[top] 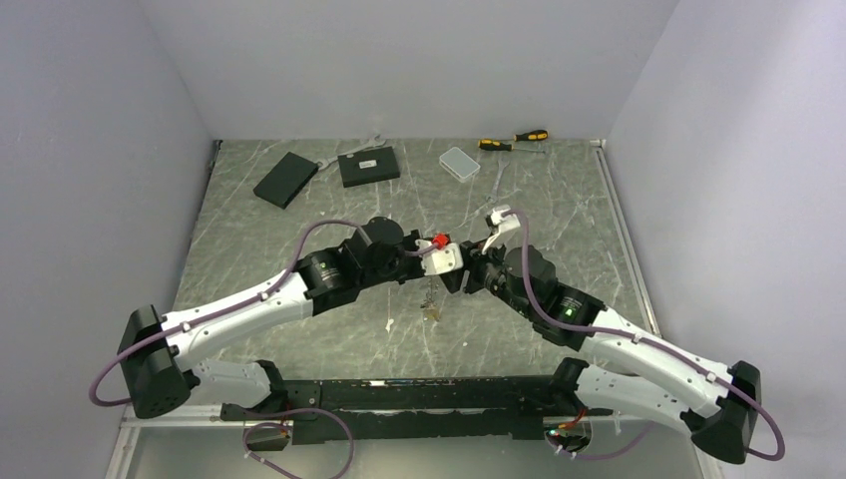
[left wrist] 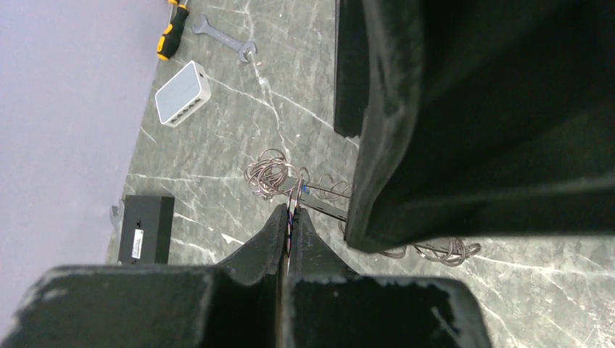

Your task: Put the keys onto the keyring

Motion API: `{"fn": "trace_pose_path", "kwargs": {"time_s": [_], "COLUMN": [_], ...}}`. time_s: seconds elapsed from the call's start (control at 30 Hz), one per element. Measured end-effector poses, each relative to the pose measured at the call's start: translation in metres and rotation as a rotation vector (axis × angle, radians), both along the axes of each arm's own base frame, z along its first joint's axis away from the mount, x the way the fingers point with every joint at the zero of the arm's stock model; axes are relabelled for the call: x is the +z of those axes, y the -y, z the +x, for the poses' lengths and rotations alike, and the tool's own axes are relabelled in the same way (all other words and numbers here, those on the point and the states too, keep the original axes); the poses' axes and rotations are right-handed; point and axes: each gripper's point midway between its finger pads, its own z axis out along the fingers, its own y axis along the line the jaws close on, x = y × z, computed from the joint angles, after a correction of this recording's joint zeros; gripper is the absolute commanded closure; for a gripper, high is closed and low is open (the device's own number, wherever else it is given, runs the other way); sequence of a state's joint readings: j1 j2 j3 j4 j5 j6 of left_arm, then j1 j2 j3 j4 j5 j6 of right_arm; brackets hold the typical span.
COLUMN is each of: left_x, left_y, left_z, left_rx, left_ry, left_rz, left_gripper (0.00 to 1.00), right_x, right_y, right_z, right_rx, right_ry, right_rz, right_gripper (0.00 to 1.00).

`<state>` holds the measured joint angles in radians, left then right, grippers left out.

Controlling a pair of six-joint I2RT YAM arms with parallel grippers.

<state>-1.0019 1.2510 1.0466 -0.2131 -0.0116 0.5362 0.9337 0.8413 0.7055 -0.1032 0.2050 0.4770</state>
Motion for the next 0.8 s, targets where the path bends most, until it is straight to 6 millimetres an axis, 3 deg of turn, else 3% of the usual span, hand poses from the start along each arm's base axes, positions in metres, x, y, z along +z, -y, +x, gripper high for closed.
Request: {"fn": "trace_pose_path", "kwargs": {"time_s": [0.27, 0.57, 0.8], "left_x": [-0.010, -0.009, -0.008], "left_y": [0.004, 0.004, 0.005], "left_z": [0.003, 0.002, 0.000], "left_rx": [0.039, 0.050, 0.040], "left_ry": [-0.046, -0.069, -0.076], "left_rz": [-0.010, -0.028, -0.029], "left_gripper": [1.00, 1.00, 1.00], "right_x": [-0.016, -0.047, -0.045], "right_y": [-0.008, 0.001, 0.012], "right_z": [0.010, 0.012, 0.015], "right_rx": [-0.047, -0.090, -0.123], "right_ry": [-0.057, -0.092, -0.054], "right_rz": [0.006, -0.049, -0.083], "right_gripper": [0.42, 0.46, 0.48]}}
